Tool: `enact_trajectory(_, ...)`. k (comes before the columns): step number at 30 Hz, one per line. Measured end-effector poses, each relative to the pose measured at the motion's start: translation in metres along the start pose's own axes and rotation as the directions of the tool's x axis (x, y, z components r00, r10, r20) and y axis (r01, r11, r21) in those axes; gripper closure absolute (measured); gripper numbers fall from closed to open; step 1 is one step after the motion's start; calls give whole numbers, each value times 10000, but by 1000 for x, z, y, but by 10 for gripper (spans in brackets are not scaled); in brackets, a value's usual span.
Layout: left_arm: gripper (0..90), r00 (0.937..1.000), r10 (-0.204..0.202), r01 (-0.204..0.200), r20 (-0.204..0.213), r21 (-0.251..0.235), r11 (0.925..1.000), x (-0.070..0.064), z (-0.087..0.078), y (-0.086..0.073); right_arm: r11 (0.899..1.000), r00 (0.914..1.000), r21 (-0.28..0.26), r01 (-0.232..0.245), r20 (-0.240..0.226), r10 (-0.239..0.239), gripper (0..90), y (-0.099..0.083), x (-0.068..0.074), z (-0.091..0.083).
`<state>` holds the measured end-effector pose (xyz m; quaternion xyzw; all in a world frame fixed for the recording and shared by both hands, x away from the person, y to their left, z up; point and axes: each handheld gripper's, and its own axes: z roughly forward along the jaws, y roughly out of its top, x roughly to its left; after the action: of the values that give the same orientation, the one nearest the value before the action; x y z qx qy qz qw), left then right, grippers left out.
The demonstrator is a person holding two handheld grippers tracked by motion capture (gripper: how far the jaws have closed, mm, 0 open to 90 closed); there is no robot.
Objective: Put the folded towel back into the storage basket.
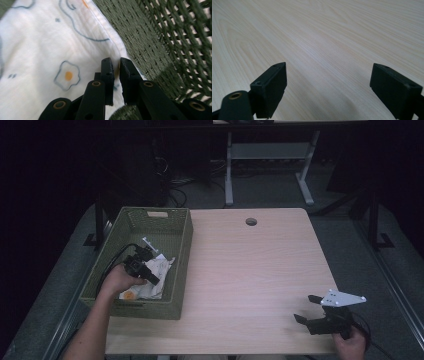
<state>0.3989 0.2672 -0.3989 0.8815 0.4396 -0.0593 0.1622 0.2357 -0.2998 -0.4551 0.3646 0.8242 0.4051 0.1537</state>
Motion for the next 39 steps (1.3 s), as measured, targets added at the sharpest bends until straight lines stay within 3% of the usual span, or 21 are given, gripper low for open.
enact_trajectory(3,773,9996,-170,175,243,-186,9997,4,-5,-4,10000,10000,16,-9,-7,9,135,0,0,0)
enact_trajectory(7,770,9958,-554,525,-728,-415,9978,11,-7,-5,10000,10000,17,-27,-3,27,135,0,-1,0)
enact_trajectory(9,809,9866,-959,864,-1316,-759,9934,17,-8,-5,10000,10000,20,-37,3,37,135,0,-1,0)
enact_trajectory(10,837,9840,-1109,1006,-1398,-783,9918,20,-8,-5,10000,10000,18,-42,6,42,135,0,-1,0)
enact_trajectory(12,873,9723,-1489,1346,-1802,-894,9869,25,-6,-4,10000,10000,0,-43,-17,43,135,0,-1,0)
enact_trajectory(14,893,9697,-1524,1396,-1910,-784,9871,27,-3,-3,10000,10000,-11,-37,-25,37,135,0,-1,0)
enact_trajectory(18,894,9703,-1326,1322,-2022,-157,9911,29,11,-2,9999,9999,-62,-101,-16,101,135,-1,-1,-1)
enact_trajectory(21,863,9641,-1220,1295,-2359,162,9914,31,16,-2,9999,9999,-75,-104,-14,104,135,-1,-2,-1)
enact_trajectory(25,850,9619,-1472,1497,-2305,-70,9887,32,13,-3,9999,9999,-110,-115,-31,115,135,-1,0,-3)
enact_trajectory(27,840,9631,-1593,1509,-2171,-550,9870,29,5,-5,9998,10000,-185,-96,-25,95,135,0,0,-4)
enact_trajectory(31,805,9632,-1660,1475,-2113,-1006,9839,26,-4,-7,9996,9998,-190,-199,21,200,135,-2,-3,-4)
enact_trajectory(32,804,9642,-1756,1493,-1985,-1409,9787,23,-13,-12,9995,9997,-232,-229,17,230,135,-2,-4,-4)
enact_trajectory(36,768,9665,-1691,1390,-1931,-1603,9772,20,-19,-15,9990,9994,-312,-328,58,330,135,-2,-6,-5)
enact_trajectory(39,736,9686,-1728,1380,-1788,-1913,9718,16,-24,-19,9990,9991,-210,-404,75,406,135,-3,-8,-3)
